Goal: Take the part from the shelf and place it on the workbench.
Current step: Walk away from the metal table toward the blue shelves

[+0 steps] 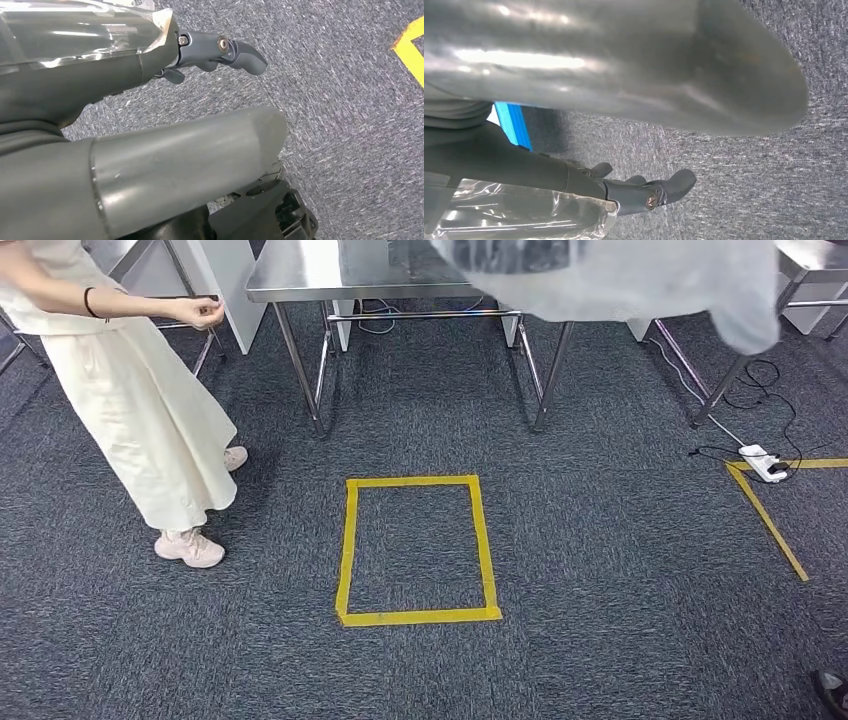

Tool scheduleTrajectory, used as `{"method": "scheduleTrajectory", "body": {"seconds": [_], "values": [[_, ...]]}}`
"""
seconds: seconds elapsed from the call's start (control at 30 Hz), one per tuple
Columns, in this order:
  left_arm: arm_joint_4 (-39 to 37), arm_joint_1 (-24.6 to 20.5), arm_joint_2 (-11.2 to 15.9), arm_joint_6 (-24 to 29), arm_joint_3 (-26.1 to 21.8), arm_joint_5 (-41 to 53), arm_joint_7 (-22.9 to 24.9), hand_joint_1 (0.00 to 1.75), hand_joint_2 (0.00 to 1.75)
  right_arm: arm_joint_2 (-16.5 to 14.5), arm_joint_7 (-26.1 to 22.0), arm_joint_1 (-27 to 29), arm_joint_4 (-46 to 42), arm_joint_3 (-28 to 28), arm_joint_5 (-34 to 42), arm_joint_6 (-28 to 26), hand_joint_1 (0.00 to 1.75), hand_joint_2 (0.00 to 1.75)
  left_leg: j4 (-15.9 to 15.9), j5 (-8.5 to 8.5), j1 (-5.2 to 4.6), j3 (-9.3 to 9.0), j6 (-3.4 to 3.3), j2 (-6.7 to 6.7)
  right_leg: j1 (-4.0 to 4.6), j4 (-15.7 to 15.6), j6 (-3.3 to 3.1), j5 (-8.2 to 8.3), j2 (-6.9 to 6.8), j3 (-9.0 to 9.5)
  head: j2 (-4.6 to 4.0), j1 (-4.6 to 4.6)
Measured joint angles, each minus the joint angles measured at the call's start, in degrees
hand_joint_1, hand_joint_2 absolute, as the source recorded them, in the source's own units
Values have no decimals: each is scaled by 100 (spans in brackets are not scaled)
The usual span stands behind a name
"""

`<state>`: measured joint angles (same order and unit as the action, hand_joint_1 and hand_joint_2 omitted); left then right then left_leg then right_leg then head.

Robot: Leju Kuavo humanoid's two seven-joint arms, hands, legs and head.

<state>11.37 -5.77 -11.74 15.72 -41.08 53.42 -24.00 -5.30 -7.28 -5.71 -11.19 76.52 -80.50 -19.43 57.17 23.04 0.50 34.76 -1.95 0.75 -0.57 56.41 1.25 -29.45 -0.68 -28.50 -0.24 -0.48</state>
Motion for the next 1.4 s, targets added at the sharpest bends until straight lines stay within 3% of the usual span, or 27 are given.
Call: {"method": "scheduleTrajectory", "body": {"seconds": [0.07,0.1,0.43,0.53,0.67,0.73,0.8,0.87,0.9,0.97,1.0,1.03,1.07,1.13,1.17,1.23,1.3,1.33,1.37,1.4], "values": [[0,0,-1,0,0,1,0,0,0,2,0,-2,0,0,-1,0,0,0,-5,9,8,1,104,0,14,1,-7,-5,0,-9,0,0],[0,0,-1,1,0,1,0,0,0,3,0,-4,0,0,1,0,0,0,-5,13,7,3,120,-1,18,1,-7,-6,0,-13,0,0],[0,-2,-8,-18,-5,-32,19,0,0,3,-14,-15,0,-4,-7,-2,0,0,7,25,-49,27,117,-1,-18,-2,-3,-6,0,-29,0,4],[0,-4,-5,-13,-5,-33,19,0,0,-2,-3,-16,0,-4,-6,-2,0,0,31,39,-54,40,98,-1,-48,-13,20,0,-3,-18,0,3],[0,-8,-9,1,-4,-16,13,0,0,-11,24,-20,-1,-7,-3,-3,0,0,-158,-1,-26,-70,-55,1,-65,-72,122,1,-14,59,1,-31],[0,-13,-19,11,-3,-8,9,0,0,-5,34,-22,-1,-7,5,-4,0,0,-309,-82,11,-161,-112,8,-58,334,80,-220,6,-115,1,7],[0,-19,-24,15,-3,-7,9,0,0,-4,35,-19,0,-7,13,-4,0,0,-325,-100,8,-154,-131,10,-82,1091,42,-569,30,-516,0,50],[0,-16,-27,17,-3,-7,9,0,0,3,36,-10,0,-7,22,-4,0,0,-303,-94,23,-132,-97,4,-123,1470,116,-661,39,-737,0,74],[0,-13,-28,17,-3,-7,9,0,0,10,36,-7,-1,-7,26,-4,0,0,-272,-83,44,-118,-62,0,-150,1317,197,-555,39,-675,0,78],[1,-12,-23,16,-4,-7,9,0,0,12,37,-11,2,-7,29,-4,0,0,-137,-22,89,-72,54,-6,-213,596,367,-220,19,-331,1,101],[2,-12,-16,16,-4,-6,10,0,0,4,36,-16,2,-7,29,-3,0,0,-40,31,97,-40,120,-4,-223,317,387,-98,9,-207,1,131],[2,-15,-9,19,-4,-4,11,0,0,-6,36,-18,3,-7,29,-3,0,0,38,80,91,-18,175,-1,-224,188,350,-40,0,-153,1,143],[3,-17,-2,21,-4,-2,11,0,0,-14,36,-18,4,-7,29,-2,0,0,82,117,81,-11,214,2,-213,214,272,-40,-7,-173,1,127],[2,-17,-1,27,-3,0,11,0,0,-12,35,-14,3,-7,29,-2,0,0,112,146,106,-14,247,7,-206,247,121,-41,6,-190,1,44],[2,-15,-1,31,-3,0,11,0,0,-12,35,-14,3,-7,29,-2,0,0,161,194,128,-1,261,4,-205,256,82,-35,9,-182,0,6],[2,-13,0,41,-3,0,11,0,0,-12,35,-14,3,-7,29,-2,0,0,529,481,148,144,286,-13,-192,259,32,-13,13,-173,0,-41],[2,-8,-1,48,-3,0,11,0,0,-9,35,-12,2,-7,32,-2,0,0,1265,901,140,466,285,-27,-156,262,18,-8,14,-184,1,-96],[2,-4,-1,50,-3,0,11,0,0,-8,35,-10,2,-7,34,-2,0,0,1578,1021,136,611,270,-29,-131,263,15,-10,15,-190,2,-119],[1,0,-1,51,-3,1,11,0,0,-8,35,-9,2,-7,38,-2,0,0,1731,1035,128,684,241,-30,-105,264,8,-15,21,-190,2,-132],[1,3,-1,53,-3,3,11,0,0,-8,35,-9,2,-7,40,-2,0,0,1663,937,111,653,195,-32,-80,264,0,-21,30,-181,2,-141]]}}
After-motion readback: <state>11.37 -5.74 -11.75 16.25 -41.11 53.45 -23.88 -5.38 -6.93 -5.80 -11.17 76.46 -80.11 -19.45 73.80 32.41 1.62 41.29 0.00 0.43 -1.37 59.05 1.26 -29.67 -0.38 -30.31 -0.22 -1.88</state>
